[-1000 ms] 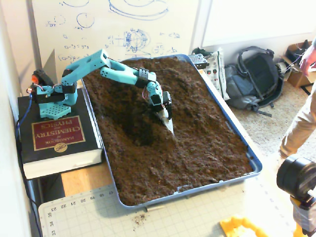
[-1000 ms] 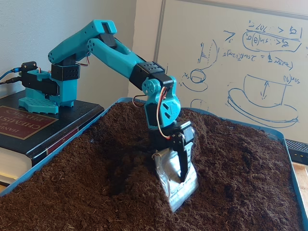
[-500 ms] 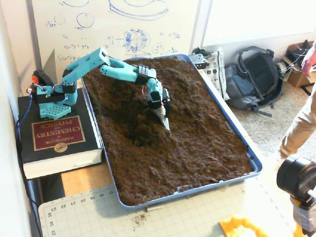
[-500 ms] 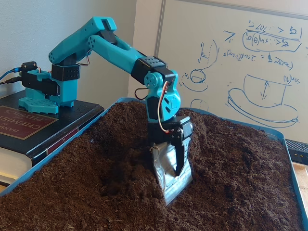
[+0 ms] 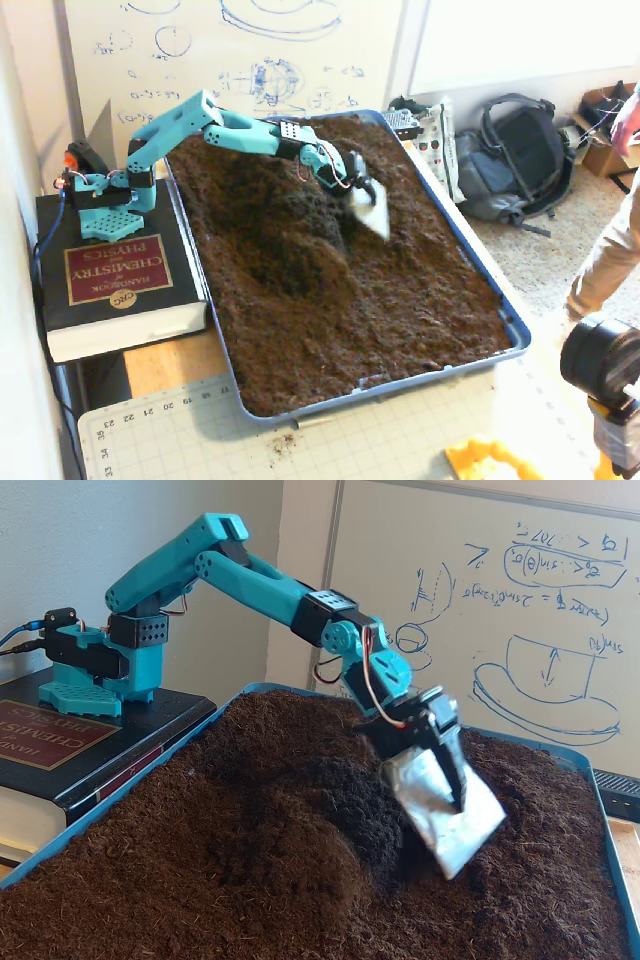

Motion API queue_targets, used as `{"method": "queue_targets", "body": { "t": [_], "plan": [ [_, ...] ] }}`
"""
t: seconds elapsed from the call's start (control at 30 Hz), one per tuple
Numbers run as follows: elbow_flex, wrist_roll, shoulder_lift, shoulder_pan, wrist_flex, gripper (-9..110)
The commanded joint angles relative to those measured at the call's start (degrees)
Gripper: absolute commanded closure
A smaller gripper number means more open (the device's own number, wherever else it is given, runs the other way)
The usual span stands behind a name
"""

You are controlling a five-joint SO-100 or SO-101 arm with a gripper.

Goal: Build a berm.

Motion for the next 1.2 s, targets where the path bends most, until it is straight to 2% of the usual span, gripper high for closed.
{"method": "queue_targets", "body": {
  "t": [0.0,0.6,1.07,1.17],
  "plan": [
    [-4.48,1.49,8.35,-1.05,-10.46,101],
    [-3.87,0.35,-8.0,-5.01,-32.96,101],
    [-2.81,-4.92,-17.84,-8.96,-33.49,101],
    [-2.81,-4.92,-17.58,-10.11,-29.18,101]
  ]
}}
